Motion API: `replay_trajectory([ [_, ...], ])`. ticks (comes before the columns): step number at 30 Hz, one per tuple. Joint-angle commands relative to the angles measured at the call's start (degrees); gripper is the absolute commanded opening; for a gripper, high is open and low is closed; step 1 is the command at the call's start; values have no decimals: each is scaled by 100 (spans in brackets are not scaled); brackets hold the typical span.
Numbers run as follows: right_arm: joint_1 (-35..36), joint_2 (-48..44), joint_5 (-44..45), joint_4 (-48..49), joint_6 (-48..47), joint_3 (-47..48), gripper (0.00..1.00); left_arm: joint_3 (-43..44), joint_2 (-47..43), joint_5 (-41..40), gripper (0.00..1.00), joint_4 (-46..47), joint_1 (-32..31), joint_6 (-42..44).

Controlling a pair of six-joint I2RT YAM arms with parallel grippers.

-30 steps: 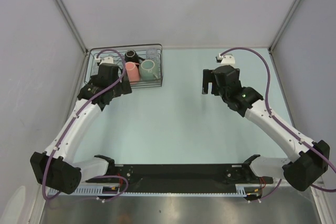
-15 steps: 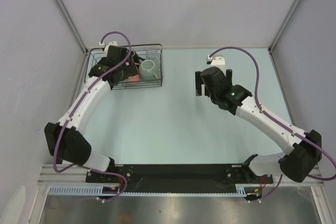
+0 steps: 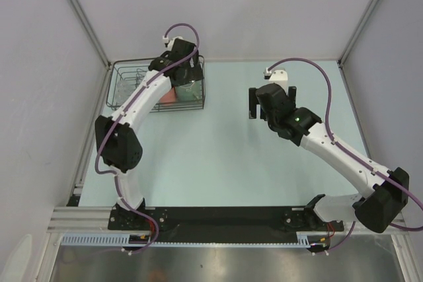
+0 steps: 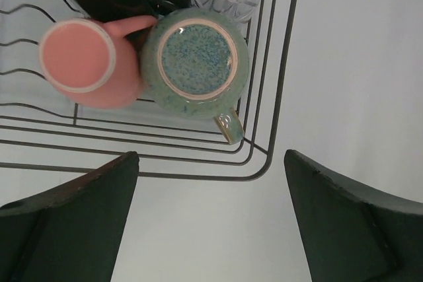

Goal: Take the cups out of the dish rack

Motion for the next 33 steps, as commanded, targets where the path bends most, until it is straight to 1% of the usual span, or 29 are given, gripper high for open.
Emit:
replay_trajectory([
  [1,-13,-26,22,96,-33,73,100,398,396,-53,94,-220,-130,-533],
  [3,-22,-34,22,87,-33,73,100,433,571,-316,93,-264,-235,-683],
  [7,-31,-35,-13,96,-51,73,100,424,791,-493,82,-264,-324,-1219],
  [12,-57,-52,-13,70,-42,47,100,503,976,-712,78,-291,-517,-1789],
  [13,-57,-61,-31,69,-33,38,100,512,1003,-756,75,-299,-534,-1869],
  [17,-66,-96,-66,69,-24,-58,100,512,1090,-950,70,-431,-587,-2352],
  [26,-83,-157,-154,34,46,-243,99,381,1126,-1240,66,-546,-587,-3187],
  [33,-83,-122,-259,34,99,-340,100,503,1327,-1258,62,-546,-587,-3443],
])
